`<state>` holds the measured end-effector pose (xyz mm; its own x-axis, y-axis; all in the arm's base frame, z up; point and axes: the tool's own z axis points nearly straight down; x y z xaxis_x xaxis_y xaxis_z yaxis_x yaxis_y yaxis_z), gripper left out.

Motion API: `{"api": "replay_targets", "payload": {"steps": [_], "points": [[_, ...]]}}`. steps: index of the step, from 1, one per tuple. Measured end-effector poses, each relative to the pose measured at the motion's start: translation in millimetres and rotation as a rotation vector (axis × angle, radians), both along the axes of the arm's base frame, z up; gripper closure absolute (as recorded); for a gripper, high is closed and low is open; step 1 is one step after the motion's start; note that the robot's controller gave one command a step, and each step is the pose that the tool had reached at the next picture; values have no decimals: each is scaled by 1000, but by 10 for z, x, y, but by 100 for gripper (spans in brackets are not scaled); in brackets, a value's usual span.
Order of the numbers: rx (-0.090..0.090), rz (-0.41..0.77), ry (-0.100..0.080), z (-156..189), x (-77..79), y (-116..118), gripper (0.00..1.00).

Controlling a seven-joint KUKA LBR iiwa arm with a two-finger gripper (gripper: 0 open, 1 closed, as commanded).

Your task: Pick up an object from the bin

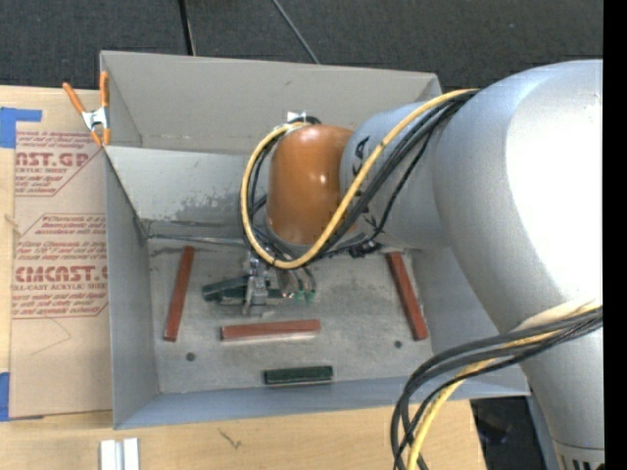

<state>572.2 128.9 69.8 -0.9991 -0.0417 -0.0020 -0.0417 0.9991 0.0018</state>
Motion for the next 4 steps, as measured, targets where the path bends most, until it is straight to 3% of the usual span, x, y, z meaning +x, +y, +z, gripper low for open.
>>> {"api": "replay_targets", "payload": {"steps": [2, 4], "points": [[-1, 0, 4, 27, -10, -2, 100], [-2, 0, 8, 402, -22, -2, 100]]}}
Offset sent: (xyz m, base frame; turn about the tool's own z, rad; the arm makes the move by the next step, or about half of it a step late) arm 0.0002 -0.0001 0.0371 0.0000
